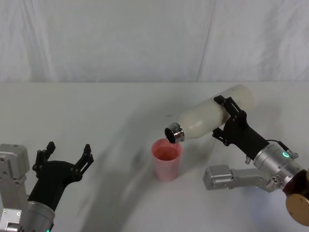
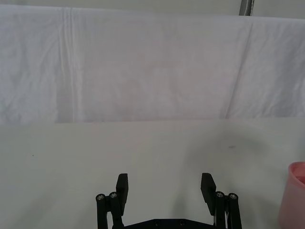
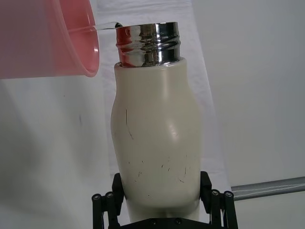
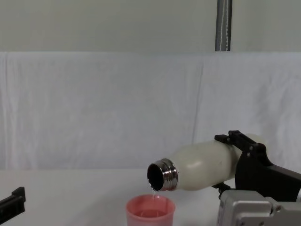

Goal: Grasp the thermos with one hand and pour water into the cup lid.

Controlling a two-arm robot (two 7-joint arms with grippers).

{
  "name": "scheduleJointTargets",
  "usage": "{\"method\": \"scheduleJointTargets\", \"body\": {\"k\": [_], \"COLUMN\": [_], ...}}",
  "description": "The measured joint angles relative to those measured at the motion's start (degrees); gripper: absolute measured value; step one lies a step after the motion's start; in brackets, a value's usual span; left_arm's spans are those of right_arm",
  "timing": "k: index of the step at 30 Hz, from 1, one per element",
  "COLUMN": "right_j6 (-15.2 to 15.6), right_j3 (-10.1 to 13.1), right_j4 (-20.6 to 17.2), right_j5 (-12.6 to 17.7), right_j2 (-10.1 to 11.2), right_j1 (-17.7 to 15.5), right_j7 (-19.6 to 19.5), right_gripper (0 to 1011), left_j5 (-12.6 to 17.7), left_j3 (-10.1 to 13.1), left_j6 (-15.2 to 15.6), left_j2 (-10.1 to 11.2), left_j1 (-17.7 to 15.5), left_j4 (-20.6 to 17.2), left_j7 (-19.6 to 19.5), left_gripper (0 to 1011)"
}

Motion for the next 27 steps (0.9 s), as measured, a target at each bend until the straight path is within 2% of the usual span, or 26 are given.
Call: {"method": "scheduleJointTargets", "body": {"k": [27], "right_j6": [-0.02], "right_j3": [-0.06], "right_j4": [-0.13], "right_j5": [-0.02], "right_j2": [0.05], "right_j1": [-0.11], "right_j7": [-0.04], "right_gripper": [964], "left_j5": [0.0], "left_j3": [0.0], "left_j6": [0.0], "left_j2": [0.0], "left_j1": [0.0], "left_j4": [0.0], "left_j7": [0.0], "left_gripper": [1001]}}
